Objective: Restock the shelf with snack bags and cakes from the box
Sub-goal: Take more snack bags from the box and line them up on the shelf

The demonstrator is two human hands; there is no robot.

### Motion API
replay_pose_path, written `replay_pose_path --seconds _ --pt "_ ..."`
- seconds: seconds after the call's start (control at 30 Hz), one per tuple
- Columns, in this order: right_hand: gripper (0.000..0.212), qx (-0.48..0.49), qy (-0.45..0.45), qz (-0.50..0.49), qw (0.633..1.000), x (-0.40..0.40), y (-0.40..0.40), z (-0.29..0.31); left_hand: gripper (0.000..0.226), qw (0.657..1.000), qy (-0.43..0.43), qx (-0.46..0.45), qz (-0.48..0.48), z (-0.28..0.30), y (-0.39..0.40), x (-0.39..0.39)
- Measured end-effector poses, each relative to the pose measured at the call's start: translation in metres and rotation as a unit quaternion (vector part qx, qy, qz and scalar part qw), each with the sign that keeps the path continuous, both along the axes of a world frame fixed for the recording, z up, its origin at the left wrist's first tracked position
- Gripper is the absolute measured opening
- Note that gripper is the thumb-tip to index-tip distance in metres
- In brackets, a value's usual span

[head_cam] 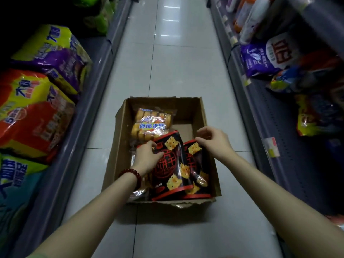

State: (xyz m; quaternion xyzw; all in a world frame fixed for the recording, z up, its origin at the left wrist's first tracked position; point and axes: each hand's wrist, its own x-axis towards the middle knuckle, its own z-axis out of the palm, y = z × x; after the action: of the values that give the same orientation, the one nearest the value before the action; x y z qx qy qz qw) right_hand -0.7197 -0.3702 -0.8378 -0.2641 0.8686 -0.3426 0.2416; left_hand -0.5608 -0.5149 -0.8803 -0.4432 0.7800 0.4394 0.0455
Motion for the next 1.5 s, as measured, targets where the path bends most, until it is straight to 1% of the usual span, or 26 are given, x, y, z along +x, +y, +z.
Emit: replay_pose_path --seconds 0.07,0.17,0.27,0.37,0.5,0.57,0.67,0.8,0.93,1.07,1.3,1.5 --pt "0.027 0.003 -0.009 -0.007 1.0 -0.001 0.009 -0.004 0.051 1.0 0.007 -0.013 0.008 -0.007 0.014 -0.007" --pt "0.025 0.007 -0.017 -0.016 1.0 -0.003 0.02 -0.011 0.061 0.999 0.018 -0.003 0.036 -0.014 0.034 -0.021" --pt "0.024 -0.003 -0.014 -0.01 1.0 -0.005 0.024 -0.019 0.08 0.997 0.02 -0.043 0.054 -0.02 0.051 -0.037" --pt "0.023 -0.018 -0.018 -0.01 1.0 -0.003 0.026 -0.025 0.098 0.995 -0.008 -0.08 0.061 -0.026 0.065 -0.047" --pt "0.02 -0.032 -0.023 -0.017 0.999 -0.002 0.029 -0.031 0.11 0.993 -0.047 -0.095 0.048 -0.037 0.079 -0.053" --pt "0.02 -0.04 -0.027 -0.017 0.999 -0.003 0.032 -0.033 0.111 0.993 -0.061 -0.09 0.036 -0.041 0.082 -0.052" --pt "0.021 -0.048 -0.034 -0.024 0.998 -0.004 0.033 -0.034 0.104 0.995 -0.059 -0.076 0.041 -0.04 0.081 -0.049" --pt "0.02 -0.055 -0.039 -0.026 0.997 -0.004 0.032 -0.034 0.098 0.997 -0.035 -0.056 0.04 -0.031 0.069 -0.036" --pt "0.023 -0.072 -0.021 -0.006 0.997 -0.001 0.018 -0.033 0.093 0.998 0.007 -0.056 0.033 -0.025 0.051 -0.017" --pt "0.029 -0.076 -0.029 0.011 0.997 0.002 -0.002 -0.035 0.089 0.997 0.037 -0.068 0.025 -0.016 0.04 0.0" --pt "0.044 -0.005 0.002 0.082 0.997 -0.009 -0.035 -0.044 0.084 0.996 0.075 -0.048 0.019 -0.004 0.034 0.025" --pt "0.059 0.095 0.037 0.12 0.988 -0.018 -0.051 -0.058 0.083 0.995 0.088 -0.041 0.016 -0.001 0.032 0.028"
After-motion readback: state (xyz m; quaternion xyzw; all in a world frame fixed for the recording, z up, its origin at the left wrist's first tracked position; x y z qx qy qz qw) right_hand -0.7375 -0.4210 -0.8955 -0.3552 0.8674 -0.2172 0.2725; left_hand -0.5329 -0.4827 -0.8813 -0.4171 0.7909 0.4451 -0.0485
